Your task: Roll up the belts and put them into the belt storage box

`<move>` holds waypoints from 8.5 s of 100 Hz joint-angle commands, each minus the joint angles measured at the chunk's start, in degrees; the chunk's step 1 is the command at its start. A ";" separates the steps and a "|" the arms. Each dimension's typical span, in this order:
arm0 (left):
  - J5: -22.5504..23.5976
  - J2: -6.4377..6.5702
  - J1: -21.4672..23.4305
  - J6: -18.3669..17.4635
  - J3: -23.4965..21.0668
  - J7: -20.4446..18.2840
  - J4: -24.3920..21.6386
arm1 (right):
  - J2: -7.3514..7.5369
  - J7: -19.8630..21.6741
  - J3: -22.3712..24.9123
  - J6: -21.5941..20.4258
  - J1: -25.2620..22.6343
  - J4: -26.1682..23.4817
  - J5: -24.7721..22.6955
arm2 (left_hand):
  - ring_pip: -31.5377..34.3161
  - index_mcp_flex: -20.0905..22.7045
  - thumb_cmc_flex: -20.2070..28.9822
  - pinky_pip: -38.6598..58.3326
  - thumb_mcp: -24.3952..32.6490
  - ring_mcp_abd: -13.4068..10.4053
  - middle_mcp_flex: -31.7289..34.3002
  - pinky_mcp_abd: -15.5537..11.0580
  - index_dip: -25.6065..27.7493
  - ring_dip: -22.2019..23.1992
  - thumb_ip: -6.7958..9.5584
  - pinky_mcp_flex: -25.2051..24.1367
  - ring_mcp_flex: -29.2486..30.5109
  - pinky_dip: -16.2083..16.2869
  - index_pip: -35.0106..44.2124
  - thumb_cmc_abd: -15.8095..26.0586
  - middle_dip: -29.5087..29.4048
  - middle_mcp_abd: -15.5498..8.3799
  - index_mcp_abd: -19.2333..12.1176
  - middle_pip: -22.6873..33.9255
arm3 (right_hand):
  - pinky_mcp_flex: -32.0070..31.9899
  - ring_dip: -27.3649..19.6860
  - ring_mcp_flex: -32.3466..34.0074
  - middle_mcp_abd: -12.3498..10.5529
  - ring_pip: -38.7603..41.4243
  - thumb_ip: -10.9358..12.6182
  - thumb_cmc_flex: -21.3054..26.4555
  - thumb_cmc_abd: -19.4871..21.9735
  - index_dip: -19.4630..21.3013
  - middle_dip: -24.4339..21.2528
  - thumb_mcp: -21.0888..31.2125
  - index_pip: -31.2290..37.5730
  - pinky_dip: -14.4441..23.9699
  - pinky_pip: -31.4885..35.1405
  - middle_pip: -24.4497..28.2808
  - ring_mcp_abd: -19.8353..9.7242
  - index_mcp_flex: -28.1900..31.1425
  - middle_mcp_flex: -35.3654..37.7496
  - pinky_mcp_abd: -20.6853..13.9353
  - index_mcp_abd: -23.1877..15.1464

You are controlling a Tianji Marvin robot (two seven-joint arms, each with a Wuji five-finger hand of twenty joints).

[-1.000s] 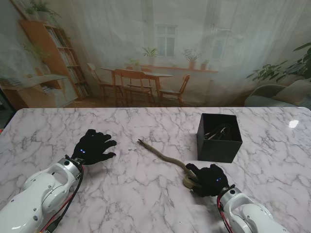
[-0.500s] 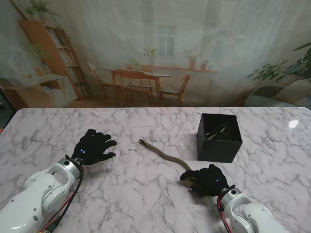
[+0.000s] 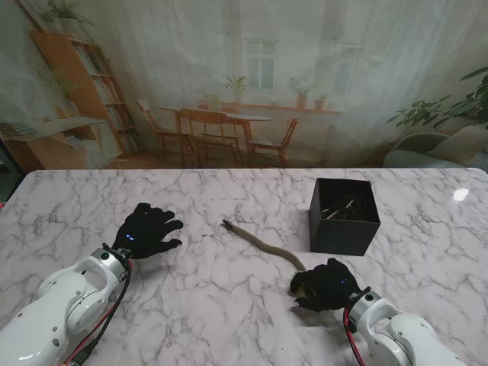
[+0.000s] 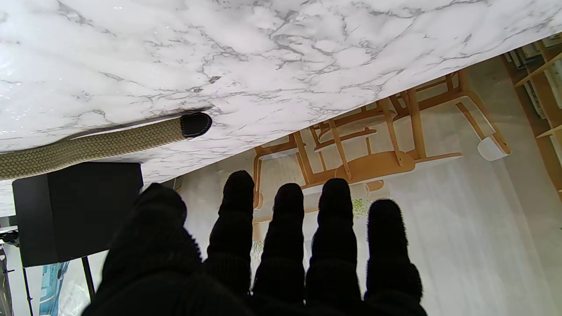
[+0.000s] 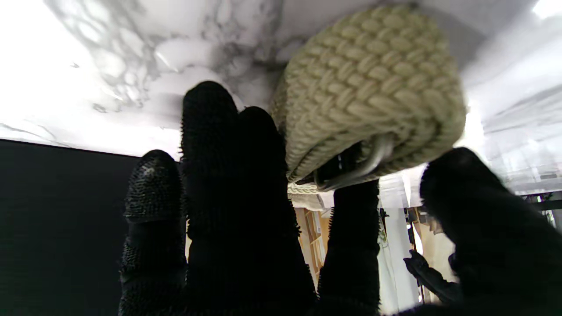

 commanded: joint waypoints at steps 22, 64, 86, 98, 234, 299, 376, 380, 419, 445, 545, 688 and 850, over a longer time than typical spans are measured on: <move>-0.18 -0.10 -0.27 -0.03 0.41 -0.96 0.21 | 1.07 14.61 4.53 -4.63 -3.48 -7.80 0.83 | 1.17 -0.85 0.27 -0.17 -1.36 0.81 0.38 1.81 -0.64 0.19 0.14 -0.54 -0.06 0.69 -0.21 2.49 0.46 0.25 1.52 0.88 | -3.61 -3.76 -7.46 -5.23 -13.01 5.15 3.01 -8.05 0.90 -4.18 20.42 -5.23 -0.84 -3.31 -11.33 -1.62 -3.47 -5.85 -3.58 23.69; -0.12 -0.10 -0.27 0.09 0.40 -0.89 0.20 | 1.62 17.13 5.56 -3.62 -4.82 -10.49 -5.36 | 1.24 -0.83 0.46 -0.13 -1.32 0.81 0.43 1.69 -0.64 0.23 0.15 -0.45 0.08 0.71 -0.18 2.46 0.49 0.22 1.47 0.94 | -3.43 -4.69 -10.94 -11.61 -15.82 11.67 25.66 -17.04 4.93 -5.12 40.78 -5.48 -3.22 -6.04 -10.18 -7.91 -12.70 -13.07 -11.37 19.48; -0.14 -0.10 -0.30 0.13 0.43 -1.03 0.20 | 1.56 13.12 5.48 -1.93 -5.60 -10.55 -8.48 | 1.25 -0.80 0.45 -0.12 -1.34 0.83 0.49 1.78 -0.63 0.24 0.15 -0.44 0.07 0.71 -0.14 2.45 0.50 0.24 1.53 0.99 | -4.38 -3.00 -11.73 -10.95 -14.39 5.60 9.48 -12.56 4.42 -3.41 28.66 -4.93 -2.69 -4.97 -7.64 -7.33 -14.59 -15.94 -10.75 17.70; -0.12 -0.11 -0.27 0.18 0.40 -1.07 0.16 | 1.67 10.37 5.62 -1.75 -6.06 -10.74 -11.25 | 1.27 -0.81 0.49 -0.09 -1.31 0.76 0.47 1.78 -0.63 0.25 0.15 -0.44 0.12 0.72 -0.12 2.53 0.51 0.21 1.46 1.01 | -4.20 -1.21 -11.55 -10.16 -11.64 4.63 8.64 -13.10 5.59 -0.40 22.89 -3.50 -1.13 -3.59 -4.35 -7.12 -13.47 -17.05 -9.92 13.88; 0.04 -0.08 -0.28 0.54 0.30 -0.99 0.41 | 1.34 -0.67 6.19 -5.33 -7.25 -10.61 -10.95 | 1.50 0.23 0.43 0.20 -1.33 0.79 0.95 1.93 -0.40 0.43 0.15 -0.33 0.52 0.78 0.74 2.46 0.60 0.18 1.65 1.25 | -14.60 -4.65 -34.29 -4.30 -8.84 2.11 -1.41 3.93 0.28 -1.43 -1.39 0.17 4.36 -5.82 -3.85 -4.20 -6.84 -36.75 -4.01 5.06; 0.07 -0.08 -0.30 0.64 0.32 -0.66 0.60 | 0.13 11.60 -3.36 25.81 -9.09 -13.89 -13.85 | 1.34 -0.46 0.18 0.10 -1.36 0.80 0.67 1.76 -0.65 0.35 0.15 -0.46 0.18 0.74 0.21 2.56 0.54 0.26 1.82 1.13 | -19.88 -8.50 -43.14 3.06 -17.22 -0.47 -20.12 2.93 0.55 -5.53 -8.78 -17.16 2.28 -10.63 -11.00 0.06 -9.74 -47.01 -3.23 28.69; -0.75 -0.01 -1.64 0.14 2.30 -3.53 0.79 | -0.37 -0.43 -6.41 31.63 -4.46 -5.67 -11.47 | -0.28 -1.38 -0.42 -0.67 -1.49 0.58 -7.77 1.15 -0.78 -0.35 0.09 -1.37 -3.57 0.52 -0.43 2.46 -0.84 1.10 1.13 -2.23 | -14.37 -2.46 -32.44 -4.82 -3.61 -7.02 14.47 -4.76 9.76 4.07 2.82 26.45 4.47 -3.34 3.68 -2.72 -6.39 -32.82 -4.06 -3.37; -0.94 0.01 -2.08 -0.01 2.97 -4.15 0.85 | -0.37 -0.60 -6.44 31.54 -4.32 -5.51 -11.41 | -0.59 -1.88 -0.71 -0.96 -1.58 0.44 -10.04 0.76 -0.88 -0.51 0.06 -1.58 -4.29 0.40 -0.76 2.40 -1.32 0.90 0.89 -3.17 | -14.27 -2.38 -32.05 -4.97 -3.44 -7.07 14.05 -4.79 9.67 4.12 2.76 26.48 4.49 -3.28 3.65 -2.81 -5.97 -32.45 -4.06 -3.19; -6.13 -0.17 -9.19 -0.95 11.42 -11.21 2.87 | -0.49 -2.46 -6.59 30.99 -3.29 -4.47 -10.44 | -2.75 -8.69 -3.01 -5.46 -1.40 -0.12 -18.10 -0.21 -3.48 -3.07 0.14 -2.41 -6.98 -1.34 -7.00 1.29 -7.68 0.45 0.04 -7.02 | -9.60 0.16 -21.13 -9.32 1.32 -6.01 6.52 -3.45 8.77 6.67 -2.50 25.38 4.85 -0.60 8.28 -4.06 1.35 -15.55 -4.70 0.20; -6.26 -0.24 -8.44 -0.02 11.13 -9.99 3.64 | -0.48 -3.53 -6.30 28.75 -3.01 -3.94 -9.39 | -2.26 -7.42 -2.81 -5.19 -1.34 0.09 -16.57 0.33 -3.03 -2.93 0.13 -2.19 -6.32 -0.90 -6.30 1.65 -7.17 1.16 0.84 -5.92 | -6.51 -0.99 -9.90 -12.37 -0.83 -0.01 2.86 -6.48 3.57 6.71 1.03 1.65 2.32 -0.70 17.09 -7.07 -0.68 3.74 -5.33 14.63; -4.27 -0.20 -6.98 -0.19 8.94 -5.80 3.64 | 0.38 -6.38 6.07 19.23 -9.92 -11.74 -19.61 | -1.52 -6.96 -2.09 -4.08 -1.33 0.23 -14.58 0.39 -2.64 -2.31 0.17 -1.96 -5.70 -0.02 -5.89 2.45 -5.71 1.49 1.56 -5.05 | -9.39 -4.77 -21.91 -6.71 -11.45 2.40 -2.21 7.89 0.98 1.33 -20.21 -6.16 1.33 -3.03 -2.83 -2.42 -16.13 -18.12 -4.83 10.93; -4.49 -0.40 -7.22 0.07 8.79 -2.90 4.60 | 4.98 -0.50 4.87 -21.09 3.10 -0.42 -18.47 | -0.31 -10.37 -2.09 -2.34 -1.45 -0.06 -15.33 -0.01 -3.27 -1.22 0.16 -1.86 -5.42 0.45 -7.17 3.55 -4.63 1.53 3.21 -3.89 | -13.72 -18.09 -39.28 -5.09 -24.56 0.90 27.11 -3.42 -9.96 -10.27 22.41 -6.57 -8.35 -12.72 -8.91 -3.43 -28.72 -58.41 -4.00 -9.60; -4.30 -0.37 -7.26 0.26 8.92 -2.85 4.71 | 5.35 -4.57 4.03 -19.23 2.94 0.91 -20.03 | -0.22 -10.16 -2.06 -2.08 -1.45 -0.08 -15.40 0.02 -3.20 -1.04 0.16 -1.96 -5.41 0.43 -6.95 3.63 -4.51 1.55 3.19 -3.81 | -14.44 -21.56 -39.04 -5.39 -28.00 1.28 34.66 -3.81 -6.00 -10.14 31.42 1.14 -9.70 -12.64 -8.60 3.00 -10.80 -58.51 -3.71 -12.84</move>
